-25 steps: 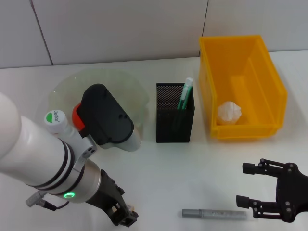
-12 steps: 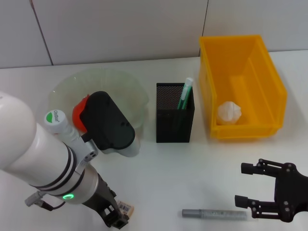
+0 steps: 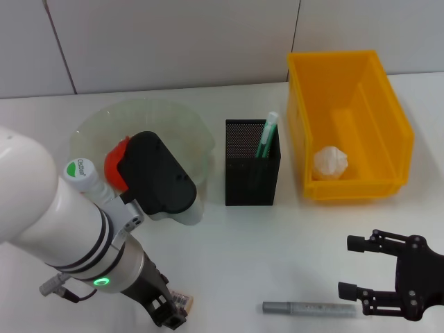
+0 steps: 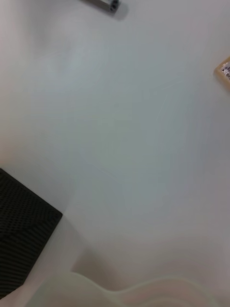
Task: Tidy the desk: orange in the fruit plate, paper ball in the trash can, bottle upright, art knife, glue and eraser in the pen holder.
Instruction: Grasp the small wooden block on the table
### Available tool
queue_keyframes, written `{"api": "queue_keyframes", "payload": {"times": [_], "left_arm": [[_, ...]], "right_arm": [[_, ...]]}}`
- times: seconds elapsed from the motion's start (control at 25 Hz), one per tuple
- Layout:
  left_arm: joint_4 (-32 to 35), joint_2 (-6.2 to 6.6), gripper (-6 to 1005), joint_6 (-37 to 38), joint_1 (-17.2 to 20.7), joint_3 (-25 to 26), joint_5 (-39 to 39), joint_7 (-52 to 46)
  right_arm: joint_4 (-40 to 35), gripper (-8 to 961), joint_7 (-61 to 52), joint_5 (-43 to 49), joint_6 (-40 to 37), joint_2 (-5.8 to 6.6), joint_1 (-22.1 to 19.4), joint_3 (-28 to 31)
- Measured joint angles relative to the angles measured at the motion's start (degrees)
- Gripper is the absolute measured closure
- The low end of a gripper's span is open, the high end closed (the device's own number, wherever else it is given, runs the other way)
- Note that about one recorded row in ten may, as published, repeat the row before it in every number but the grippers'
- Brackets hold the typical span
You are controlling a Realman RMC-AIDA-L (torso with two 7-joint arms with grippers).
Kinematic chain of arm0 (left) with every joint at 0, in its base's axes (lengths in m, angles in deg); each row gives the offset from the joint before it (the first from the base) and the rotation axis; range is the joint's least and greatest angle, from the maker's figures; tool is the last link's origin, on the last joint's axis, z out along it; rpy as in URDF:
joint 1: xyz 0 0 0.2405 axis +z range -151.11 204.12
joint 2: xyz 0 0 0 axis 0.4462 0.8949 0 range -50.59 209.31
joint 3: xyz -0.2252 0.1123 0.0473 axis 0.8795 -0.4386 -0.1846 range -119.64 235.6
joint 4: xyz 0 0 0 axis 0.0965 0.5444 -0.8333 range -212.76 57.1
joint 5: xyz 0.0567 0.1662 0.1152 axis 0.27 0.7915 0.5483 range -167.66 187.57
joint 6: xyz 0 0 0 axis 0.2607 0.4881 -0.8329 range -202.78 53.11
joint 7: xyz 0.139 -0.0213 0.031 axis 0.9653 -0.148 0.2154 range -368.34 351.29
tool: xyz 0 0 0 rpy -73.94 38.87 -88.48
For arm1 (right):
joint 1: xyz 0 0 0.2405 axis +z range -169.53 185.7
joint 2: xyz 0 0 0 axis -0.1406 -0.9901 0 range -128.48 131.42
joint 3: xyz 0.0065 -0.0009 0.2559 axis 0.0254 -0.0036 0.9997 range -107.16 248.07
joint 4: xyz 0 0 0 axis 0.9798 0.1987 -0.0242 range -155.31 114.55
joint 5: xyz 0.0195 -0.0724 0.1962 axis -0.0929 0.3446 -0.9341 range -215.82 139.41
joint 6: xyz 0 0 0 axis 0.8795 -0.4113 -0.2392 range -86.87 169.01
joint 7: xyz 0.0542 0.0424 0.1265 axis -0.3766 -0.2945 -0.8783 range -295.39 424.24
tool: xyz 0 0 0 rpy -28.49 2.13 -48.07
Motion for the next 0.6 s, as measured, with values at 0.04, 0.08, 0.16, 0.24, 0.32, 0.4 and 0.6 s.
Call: {"api": "queue_keyframes", "payload": {"times": [0.04,0.08,0.16,0.24,0.32,0.4,0.6], "left_arm": [[-0.02,0.0,470,0.0,-0.03,-0.01,-0.01,-0.02],[-0.03,0.0,472,0.0,-0.04,-0.02,-0.01,-0.04],[-0.05,0.0,476,0.0,-0.06,-0.09,-0.02,-0.04],[-0.06,0.0,480,0.0,-0.1,-0.24,-0.02,0.05],[-0.07,0.0,484,0.01,-0.16,-0.49,-0.05,0.22],[0.07,0.0,488,0.14,-0.31,-0.95,-0.09,0.3],[1.15,0.0,498,0.57,-0.57,-1.87,-0.15,0.45]], "right_arm": [[0.0,160,0.0,0.0,0.0,0.0,0.0,0.0],[0.0,160,0.0,0.0,0.0,0.0,0.0,0.0],[0.0,160,0.0,0.01,0.0,0.0,0.0,0.0],[0.0,160,0.0,0.01,0.0,0.0,0.0,0.0],[0.0,160,0.0,0.01,0.0,0.0,0.0,0.0],[0.0,160,0.0,0.01,-0.01,0.0,0.0,0.0],[0.0,160,0.0,0.01,-0.08,0.0,-0.02,0.0]]}}
